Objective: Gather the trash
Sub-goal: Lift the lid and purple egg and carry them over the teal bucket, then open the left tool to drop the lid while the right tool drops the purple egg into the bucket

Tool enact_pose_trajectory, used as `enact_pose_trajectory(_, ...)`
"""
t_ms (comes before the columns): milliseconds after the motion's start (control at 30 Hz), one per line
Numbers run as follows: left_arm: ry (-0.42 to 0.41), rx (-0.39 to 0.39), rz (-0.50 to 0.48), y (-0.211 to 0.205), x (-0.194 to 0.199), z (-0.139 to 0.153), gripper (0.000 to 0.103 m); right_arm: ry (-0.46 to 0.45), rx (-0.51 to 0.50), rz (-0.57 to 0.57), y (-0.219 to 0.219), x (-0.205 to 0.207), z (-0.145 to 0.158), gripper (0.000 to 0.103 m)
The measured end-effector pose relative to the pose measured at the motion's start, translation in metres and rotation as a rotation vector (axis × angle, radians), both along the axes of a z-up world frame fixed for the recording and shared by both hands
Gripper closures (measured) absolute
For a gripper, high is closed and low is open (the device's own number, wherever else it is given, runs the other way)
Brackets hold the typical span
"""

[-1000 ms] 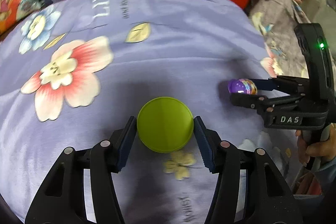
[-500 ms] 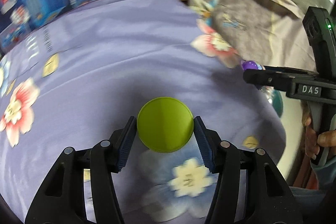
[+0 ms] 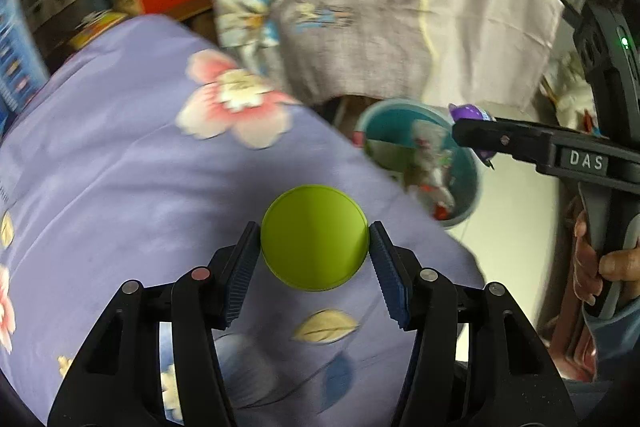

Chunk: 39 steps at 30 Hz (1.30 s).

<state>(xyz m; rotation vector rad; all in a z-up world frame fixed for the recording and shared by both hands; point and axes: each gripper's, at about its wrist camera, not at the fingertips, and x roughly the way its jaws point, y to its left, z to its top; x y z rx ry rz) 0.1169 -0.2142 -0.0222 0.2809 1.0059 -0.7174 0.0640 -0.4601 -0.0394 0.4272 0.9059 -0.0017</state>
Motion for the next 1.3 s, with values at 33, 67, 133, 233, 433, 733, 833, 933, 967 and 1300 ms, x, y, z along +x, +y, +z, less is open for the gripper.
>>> enact_pose_trajectory(33,-0.001,0.002,-0.012,-0.007,-0.002,0.000,0.046,0.000,0.002,-0.014,-0.008,-0.005,-0.001,0.040)
enact_pose_trajectory(67,0.000,0.005,-0.031,-0.018,-0.006,-0.001,0.046,0.001,0.002,-0.024,-0.014,-0.009,-0.001,0.040)
enact_pose_trajectory(133,0.001,0.009,-0.058,-0.035,-0.012,-0.003,0.046,0.007,0.005,-0.047,-0.029,-0.016,-0.004,0.040)
enact_pose_trajectory(233,0.019,0.015,-0.094,-0.063,-0.017,-0.010,0.046,0.019,0.012,-0.069,-0.046,-0.023,-0.007,0.040)
enact_pose_trajectory(433,0.046,0.038,-0.147,-0.105,-0.024,-0.023,0.046,0.028,0.035,-0.094,-0.069,-0.029,-0.016,0.039)
enact_pose_trajectory(733,0.074,0.081,-0.212,-0.154,-0.027,-0.045,0.046,0.049,0.072,-0.128,-0.094,-0.031,-0.032,0.039)
enact_pose_trajectory(833,0.077,0.091,-0.219,-0.164,-0.027,-0.049,0.046,0.057,0.079,-0.137,-0.100,-0.030,-0.036,0.039)
enact_pose_trajectory(933,0.090,0.093,-0.220,-0.173,-0.024,-0.054,0.041,0.061,0.083,-0.140,-0.104,-0.030,-0.039,0.039)
enact_pose_trajectory(967,0.094,0.095,-0.216,-0.174,-0.023,-0.055,0.038,0.062,0.085,-0.141,-0.105,-0.030,-0.040,0.039)
enact_pose_trajectory(1300,0.090,0.092,-0.170,-0.162,-0.016,-0.055,0.015,0.092,0.101,-0.123,-0.099,-0.019,-0.054,0.039)
